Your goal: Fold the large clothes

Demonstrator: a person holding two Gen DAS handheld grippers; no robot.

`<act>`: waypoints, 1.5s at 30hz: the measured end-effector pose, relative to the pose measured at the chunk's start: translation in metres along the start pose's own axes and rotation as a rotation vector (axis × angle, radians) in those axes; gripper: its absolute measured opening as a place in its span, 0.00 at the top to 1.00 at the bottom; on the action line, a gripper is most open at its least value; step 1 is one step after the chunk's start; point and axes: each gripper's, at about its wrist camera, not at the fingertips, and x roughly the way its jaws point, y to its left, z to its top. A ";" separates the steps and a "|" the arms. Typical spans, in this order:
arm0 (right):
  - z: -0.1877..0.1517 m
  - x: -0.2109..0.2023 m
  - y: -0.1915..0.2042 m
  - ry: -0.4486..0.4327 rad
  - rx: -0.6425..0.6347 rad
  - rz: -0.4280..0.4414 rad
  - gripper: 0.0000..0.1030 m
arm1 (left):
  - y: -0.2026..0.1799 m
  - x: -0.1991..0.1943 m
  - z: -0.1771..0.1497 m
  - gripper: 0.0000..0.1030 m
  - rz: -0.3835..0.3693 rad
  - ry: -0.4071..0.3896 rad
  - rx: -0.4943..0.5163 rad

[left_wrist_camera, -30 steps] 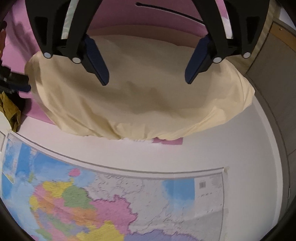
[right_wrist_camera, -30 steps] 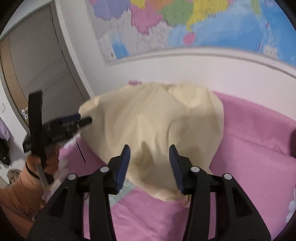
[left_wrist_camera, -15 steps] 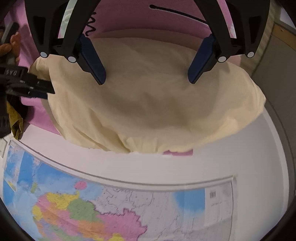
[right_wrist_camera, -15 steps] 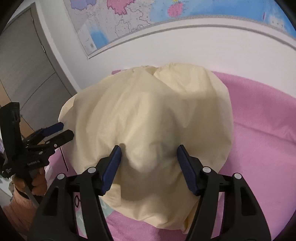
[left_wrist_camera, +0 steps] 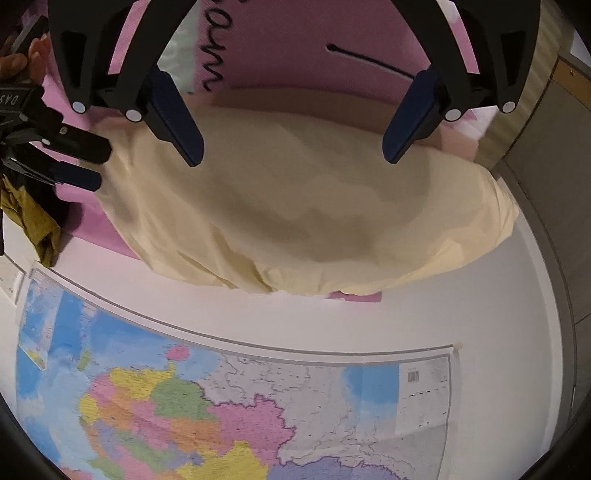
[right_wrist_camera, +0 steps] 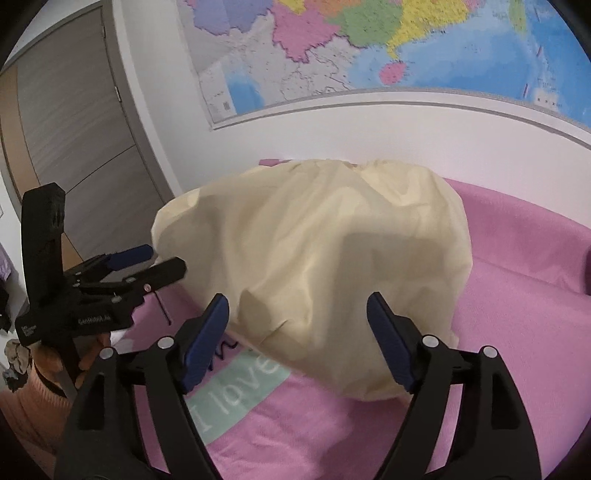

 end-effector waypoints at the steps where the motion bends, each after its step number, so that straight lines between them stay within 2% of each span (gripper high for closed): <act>1: -0.002 -0.003 0.002 -0.007 -0.002 -0.004 0.21 | -0.002 -0.003 -0.002 0.08 0.000 -0.003 -0.005; 2: -0.004 -0.005 0.005 -0.012 -0.007 -0.003 0.20 | -0.004 -0.008 -0.006 0.07 -0.002 -0.010 -0.006; 4: -0.009 -0.011 0.010 -0.023 -0.017 -0.011 0.09 | -0.008 -0.013 -0.010 0.07 0.007 -0.014 -0.005; 8: -0.020 -0.024 0.017 -0.044 -0.020 -0.020 0.05 | -0.015 -0.028 -0.021 0.07 0.031 -0.027 -0.013; 15: -0.038 -0.043 0.024 -0.055 -0.006 -0.030 0.06 | -0.016 -0.044 -0.038 0.07 0.031 -0.015 -0.069; 22: -0.053 -0.053 0.027 -0.051 0.019 -0.008 0.06 | -0.024 -0.059 -0.049 0.07 0.052 -0.022 -0.058; 34: -0.069 -0.068 0.036 -0.050 0.020 -0.019 0.06 | -0.034 -0.078 -0.060 0.07 0.085 -0.039 -0.037; 45: -0.074 -0.074 0.043 -0.055 0.012 -0.014 0.06 | -0.037 -0.088 -0.062 0.07 0.075 -0.047 -0.037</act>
